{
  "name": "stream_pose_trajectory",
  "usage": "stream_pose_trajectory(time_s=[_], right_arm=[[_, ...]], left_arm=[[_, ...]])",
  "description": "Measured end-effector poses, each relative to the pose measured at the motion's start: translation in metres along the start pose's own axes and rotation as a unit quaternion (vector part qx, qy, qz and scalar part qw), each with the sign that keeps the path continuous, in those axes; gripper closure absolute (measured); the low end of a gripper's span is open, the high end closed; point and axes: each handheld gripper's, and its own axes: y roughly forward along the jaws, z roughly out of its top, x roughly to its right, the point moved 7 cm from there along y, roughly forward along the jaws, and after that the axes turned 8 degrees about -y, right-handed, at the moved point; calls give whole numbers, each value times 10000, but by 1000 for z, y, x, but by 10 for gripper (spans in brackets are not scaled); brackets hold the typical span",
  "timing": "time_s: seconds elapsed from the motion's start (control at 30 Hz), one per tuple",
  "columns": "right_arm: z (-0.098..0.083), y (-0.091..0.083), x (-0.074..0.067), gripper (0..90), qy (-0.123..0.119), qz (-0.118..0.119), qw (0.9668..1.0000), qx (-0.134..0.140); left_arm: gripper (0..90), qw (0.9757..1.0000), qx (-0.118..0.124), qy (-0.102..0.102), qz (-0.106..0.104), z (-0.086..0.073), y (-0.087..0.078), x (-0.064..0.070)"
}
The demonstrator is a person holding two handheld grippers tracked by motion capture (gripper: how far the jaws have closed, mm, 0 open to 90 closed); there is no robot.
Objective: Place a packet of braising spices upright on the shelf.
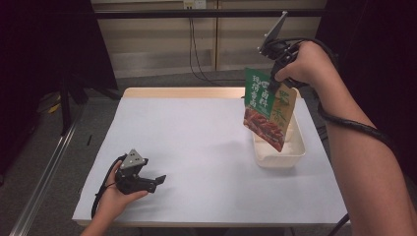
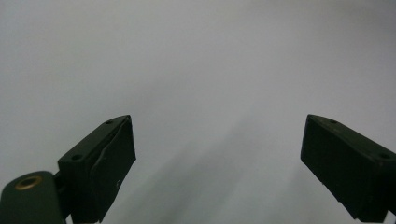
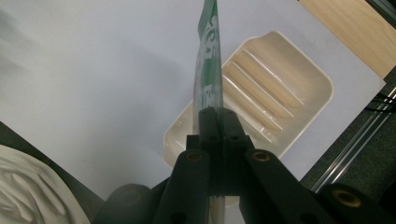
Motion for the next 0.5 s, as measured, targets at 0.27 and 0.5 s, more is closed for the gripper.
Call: stream_pose_trajectory(time_s=[0.27, 0.5], right_arm=[[-8, 0, 5, 900, -172, -12, 9998, 81], [-17, 1, 11, 900, -142, 17, 9998, 133]], left_arm=[[99, 10000, 4, -4, -3, 0, 0, -1], [99, 10000, 44, -31, 15, 1, 0, -1]])
